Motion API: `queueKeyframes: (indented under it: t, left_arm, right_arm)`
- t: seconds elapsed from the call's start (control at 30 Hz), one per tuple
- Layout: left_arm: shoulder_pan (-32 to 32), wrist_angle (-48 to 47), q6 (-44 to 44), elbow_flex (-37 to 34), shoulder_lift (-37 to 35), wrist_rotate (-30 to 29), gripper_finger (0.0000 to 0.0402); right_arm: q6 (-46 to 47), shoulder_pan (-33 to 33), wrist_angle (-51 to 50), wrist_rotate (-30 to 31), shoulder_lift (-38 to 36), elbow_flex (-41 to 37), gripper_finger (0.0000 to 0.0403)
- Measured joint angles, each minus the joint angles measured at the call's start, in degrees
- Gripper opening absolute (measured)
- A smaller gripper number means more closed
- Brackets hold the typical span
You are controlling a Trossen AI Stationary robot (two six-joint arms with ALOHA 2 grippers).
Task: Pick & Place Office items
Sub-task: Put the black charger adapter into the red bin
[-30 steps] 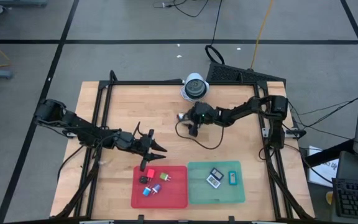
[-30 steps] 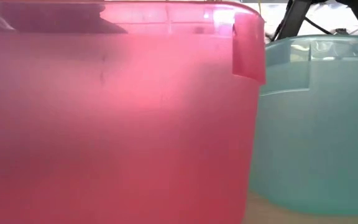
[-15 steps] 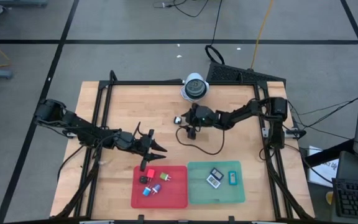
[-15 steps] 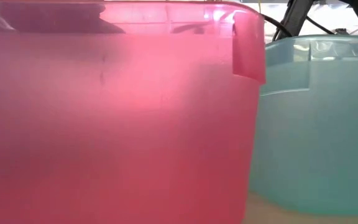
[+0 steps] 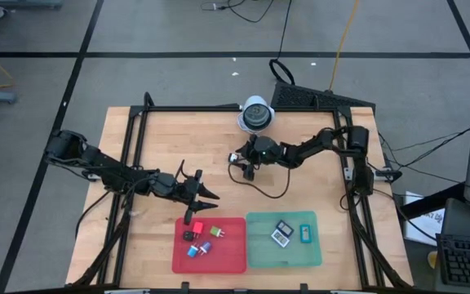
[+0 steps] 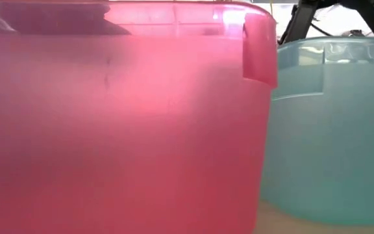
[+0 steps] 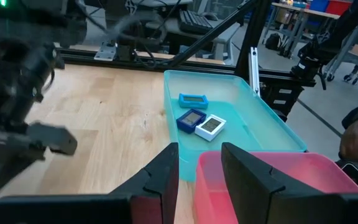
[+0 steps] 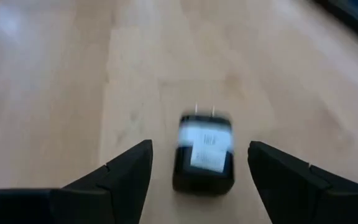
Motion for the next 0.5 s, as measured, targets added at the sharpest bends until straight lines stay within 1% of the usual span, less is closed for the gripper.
queueKeyframes:
  t: [0.13,0.3,0.4,0.5]
  left_arm:
    - [0.00,0.02,-0.50,0.00,0.00,-0.01,0.0120]
    - [0.00,-0.09,-0.79,0.00,0.00,-0.03,0.0120]
    - [0.00,-0.30,-0.78,0.00,0.00,-0.03,0.0120]
    - [0.17,-0.28,-0.19,0.00,0.00,-0.08,0.0120]
  right_arm:
    - [1.84,0.02,-0.60,0.19,3.24,2.24,0.0251]
    - [3.01,0.02,-1.01,0.25,3.66,2.99,0.0247]
    - [3.02,0.02,-2.70,0.24,3.58,2.98,0.0227]
    - [3.02,0.02,-3.32,0.21,3.14,2.99,0.0191]
